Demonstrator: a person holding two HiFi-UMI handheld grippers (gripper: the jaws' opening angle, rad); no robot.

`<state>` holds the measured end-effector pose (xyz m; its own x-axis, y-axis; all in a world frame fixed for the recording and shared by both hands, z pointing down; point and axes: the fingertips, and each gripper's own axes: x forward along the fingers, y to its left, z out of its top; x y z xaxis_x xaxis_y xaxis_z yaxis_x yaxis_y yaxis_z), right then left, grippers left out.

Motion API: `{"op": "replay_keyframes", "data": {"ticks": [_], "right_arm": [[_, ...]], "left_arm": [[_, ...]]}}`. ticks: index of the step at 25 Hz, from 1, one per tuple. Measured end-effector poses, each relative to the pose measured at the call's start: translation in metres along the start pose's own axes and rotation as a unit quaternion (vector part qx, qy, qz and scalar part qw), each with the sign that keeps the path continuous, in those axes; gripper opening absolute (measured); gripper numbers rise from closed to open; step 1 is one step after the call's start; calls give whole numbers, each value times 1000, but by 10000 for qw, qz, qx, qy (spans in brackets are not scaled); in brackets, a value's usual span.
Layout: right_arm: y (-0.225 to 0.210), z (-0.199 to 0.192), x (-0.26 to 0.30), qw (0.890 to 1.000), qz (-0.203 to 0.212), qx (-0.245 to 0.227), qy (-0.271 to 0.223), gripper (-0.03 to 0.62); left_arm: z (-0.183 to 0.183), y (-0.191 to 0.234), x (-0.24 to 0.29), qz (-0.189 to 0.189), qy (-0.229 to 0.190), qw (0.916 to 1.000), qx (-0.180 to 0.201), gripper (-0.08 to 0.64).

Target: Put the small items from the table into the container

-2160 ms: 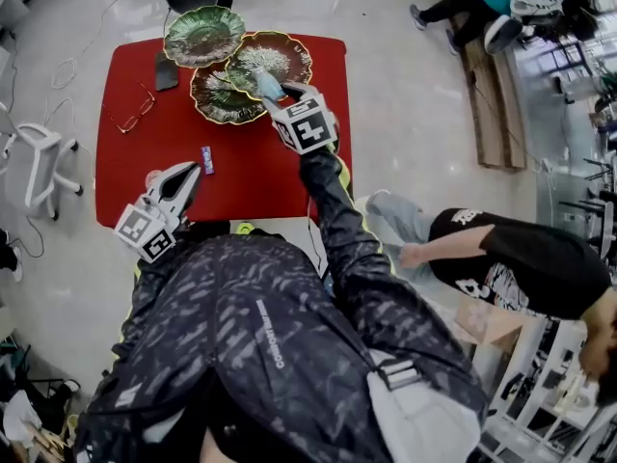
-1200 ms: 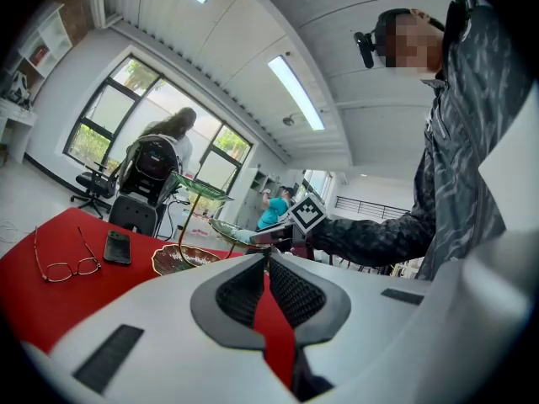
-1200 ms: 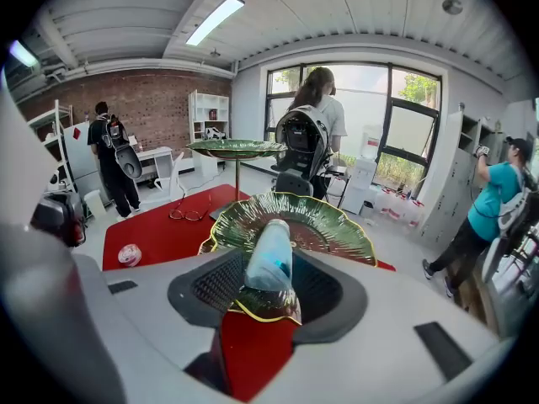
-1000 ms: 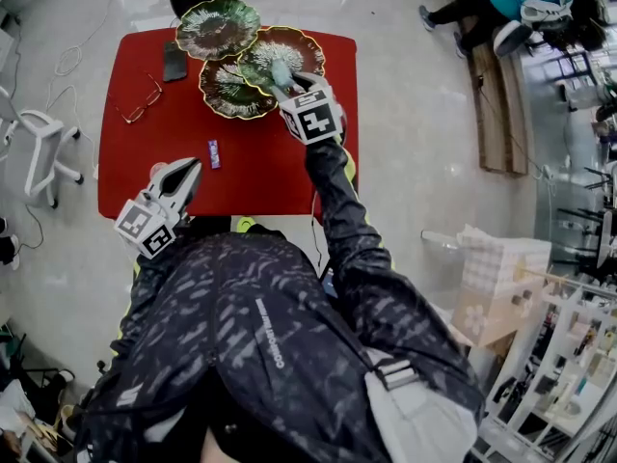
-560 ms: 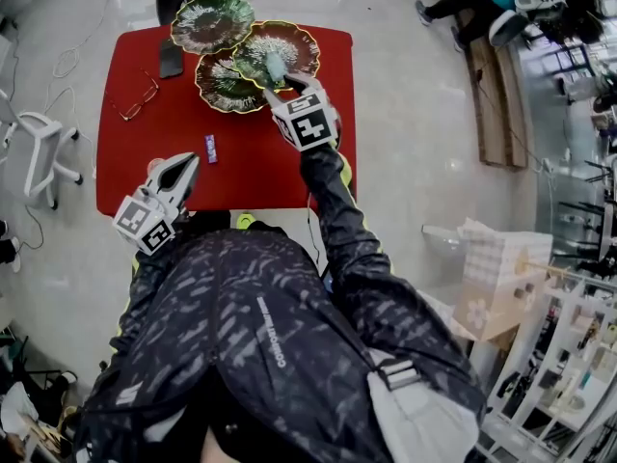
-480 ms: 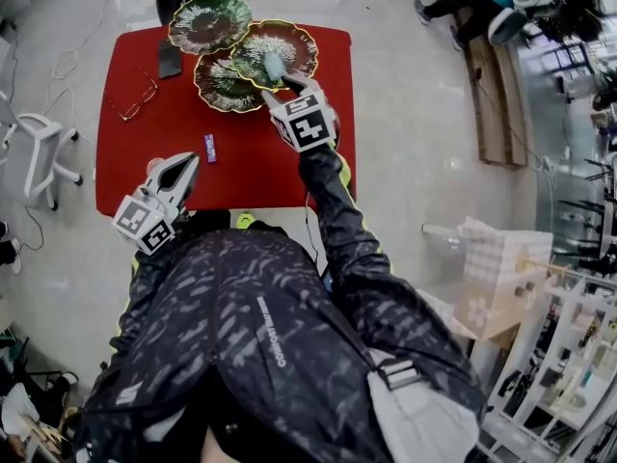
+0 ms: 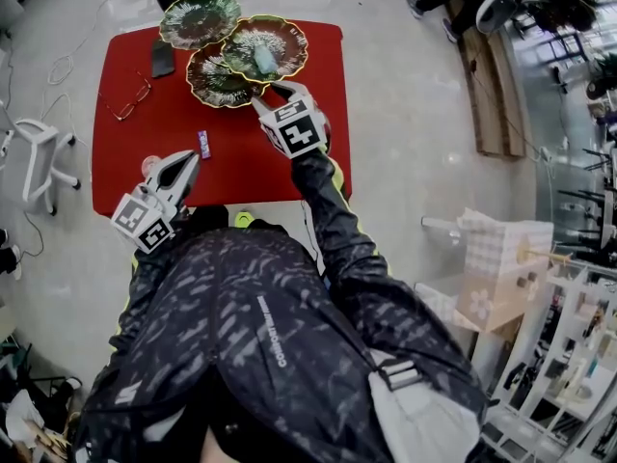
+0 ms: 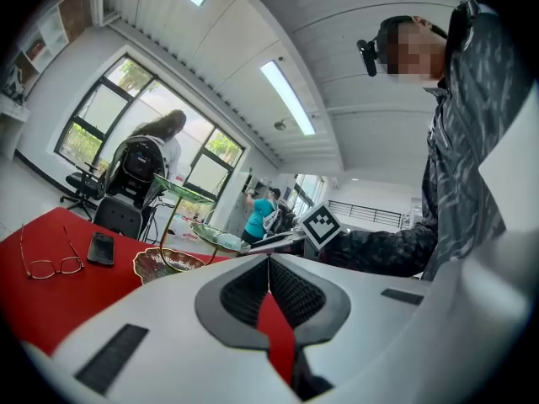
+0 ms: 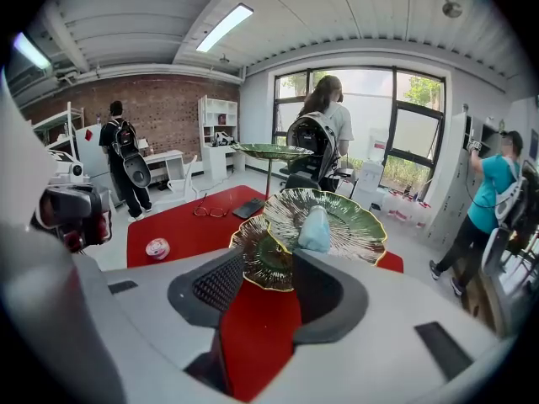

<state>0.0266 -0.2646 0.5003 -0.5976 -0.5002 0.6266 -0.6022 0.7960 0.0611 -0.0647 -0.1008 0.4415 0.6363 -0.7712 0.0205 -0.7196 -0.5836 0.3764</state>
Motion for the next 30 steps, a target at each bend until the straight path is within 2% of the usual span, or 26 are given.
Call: {"op": "replay_keyframes", "data": {"ticks": [10,30], "right_arm": [[34,-19,-5,9993,337,58,169,186],[111,-40,25,9929,1090,-84,458,186]], "left_arm": [[-4,-8,-6,47,-100,9999,-63,12],[-15,5,-37,381,-115,9991,-166,12]]}}
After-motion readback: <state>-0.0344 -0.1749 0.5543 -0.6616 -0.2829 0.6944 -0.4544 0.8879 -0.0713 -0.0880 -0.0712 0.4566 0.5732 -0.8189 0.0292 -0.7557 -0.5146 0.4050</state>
